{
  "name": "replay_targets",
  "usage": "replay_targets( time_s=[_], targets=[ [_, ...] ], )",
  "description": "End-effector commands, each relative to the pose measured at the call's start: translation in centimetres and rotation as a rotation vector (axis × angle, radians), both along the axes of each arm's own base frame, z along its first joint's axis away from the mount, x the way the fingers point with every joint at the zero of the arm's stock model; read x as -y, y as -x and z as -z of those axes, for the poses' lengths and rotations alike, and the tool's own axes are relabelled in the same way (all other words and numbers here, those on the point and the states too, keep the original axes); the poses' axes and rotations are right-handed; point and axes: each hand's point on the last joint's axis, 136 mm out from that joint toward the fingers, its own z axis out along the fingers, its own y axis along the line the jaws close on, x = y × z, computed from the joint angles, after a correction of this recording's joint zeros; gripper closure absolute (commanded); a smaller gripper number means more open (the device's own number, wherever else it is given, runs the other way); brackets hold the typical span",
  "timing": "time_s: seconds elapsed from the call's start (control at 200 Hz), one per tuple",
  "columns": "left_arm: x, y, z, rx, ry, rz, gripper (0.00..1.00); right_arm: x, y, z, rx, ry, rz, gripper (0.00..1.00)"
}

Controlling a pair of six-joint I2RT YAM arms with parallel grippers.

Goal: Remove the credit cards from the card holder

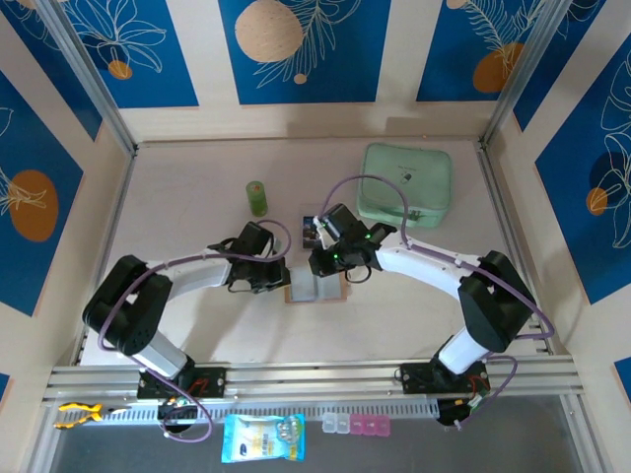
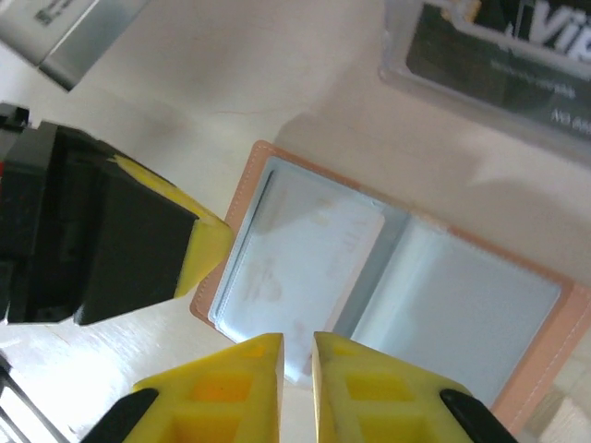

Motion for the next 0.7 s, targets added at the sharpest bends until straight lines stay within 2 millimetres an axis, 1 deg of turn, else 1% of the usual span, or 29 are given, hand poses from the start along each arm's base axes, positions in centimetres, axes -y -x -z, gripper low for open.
replay_targets(
  time_s=[0.0,0.135,0.24,0.47,0.58,0.695],
  targets=[
    [0.3,0.5,0.7,-0.027,-0.008,0.014,0.94,-0.9,0.9,-0.5,-0.111,-0.092,0.088,0.84],
    [0.3,0.6,1.2,-0.036,-0.025,0.018,0.95,-1.5,2.0,0.7,-0.209,-0.115,0.079,0.82],
    [0.1,0.4,1.0,-0.025,-0.036,0.010,0.96,-2.0,2.4,1.3,-0.261,-0.153,0.082,0.77],
    [-0.4,0.5,1.0,-0.016,-0.059,0.012,0.96,-2.9,2.2,2.2,-0.334,-0.211,0.097,0.69],
    [-0.7,0.7,1.3,-0.019,-0.071,0.004,0.96,-3.1,2.0,2.7,-0.355,-0.217,0.105,0.68],
    [-0.4,0.5,0.8,-0.008,-0.044,0.003,0.96,-3.3,1.9,3.0,-0.371,-0.216,0.106,0.68]
  ],
)
